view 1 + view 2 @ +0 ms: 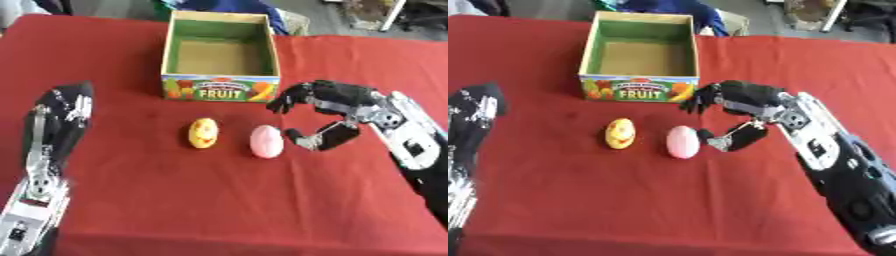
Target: Pick up objects on the table and place them in the box.
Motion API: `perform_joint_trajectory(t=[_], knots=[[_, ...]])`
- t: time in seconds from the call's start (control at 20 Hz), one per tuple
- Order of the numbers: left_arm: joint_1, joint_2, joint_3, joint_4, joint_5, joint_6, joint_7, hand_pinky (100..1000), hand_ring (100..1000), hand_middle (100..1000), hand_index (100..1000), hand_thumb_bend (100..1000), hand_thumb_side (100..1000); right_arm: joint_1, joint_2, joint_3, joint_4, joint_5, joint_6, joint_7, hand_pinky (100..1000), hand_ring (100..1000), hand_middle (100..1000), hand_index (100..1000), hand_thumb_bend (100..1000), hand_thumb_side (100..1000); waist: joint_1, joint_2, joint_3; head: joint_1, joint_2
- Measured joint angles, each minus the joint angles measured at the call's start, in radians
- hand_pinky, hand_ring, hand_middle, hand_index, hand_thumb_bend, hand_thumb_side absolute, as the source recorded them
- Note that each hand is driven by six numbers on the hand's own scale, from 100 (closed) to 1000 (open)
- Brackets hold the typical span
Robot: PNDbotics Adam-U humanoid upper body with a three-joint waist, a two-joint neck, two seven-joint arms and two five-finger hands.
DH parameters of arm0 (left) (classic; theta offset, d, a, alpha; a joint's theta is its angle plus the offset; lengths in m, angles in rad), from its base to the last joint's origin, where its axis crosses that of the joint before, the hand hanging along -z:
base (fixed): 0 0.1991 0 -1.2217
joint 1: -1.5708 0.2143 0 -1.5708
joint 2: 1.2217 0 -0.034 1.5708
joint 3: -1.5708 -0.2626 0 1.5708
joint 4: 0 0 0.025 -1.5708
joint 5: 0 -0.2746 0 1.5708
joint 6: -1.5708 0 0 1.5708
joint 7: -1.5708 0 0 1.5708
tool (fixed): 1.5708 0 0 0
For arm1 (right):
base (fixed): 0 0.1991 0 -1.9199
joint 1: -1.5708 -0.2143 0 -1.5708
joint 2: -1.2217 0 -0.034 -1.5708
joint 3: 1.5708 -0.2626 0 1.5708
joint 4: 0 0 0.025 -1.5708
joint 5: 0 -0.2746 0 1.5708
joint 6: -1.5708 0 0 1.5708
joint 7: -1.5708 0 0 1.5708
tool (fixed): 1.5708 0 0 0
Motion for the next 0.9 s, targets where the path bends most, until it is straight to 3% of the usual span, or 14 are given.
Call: perform_joint_trajectory(t=[0.9], knots=[[0.0,0.0,0.0,0.0,0.0,-0.001,-0.002,621,588,541,653,264,533,0.001,0.033,0.023,0.072,0.166,-0.053,-0.053,703,687,727,890,137,348,0.0,0.0,0.006,-0.003,0.0]])
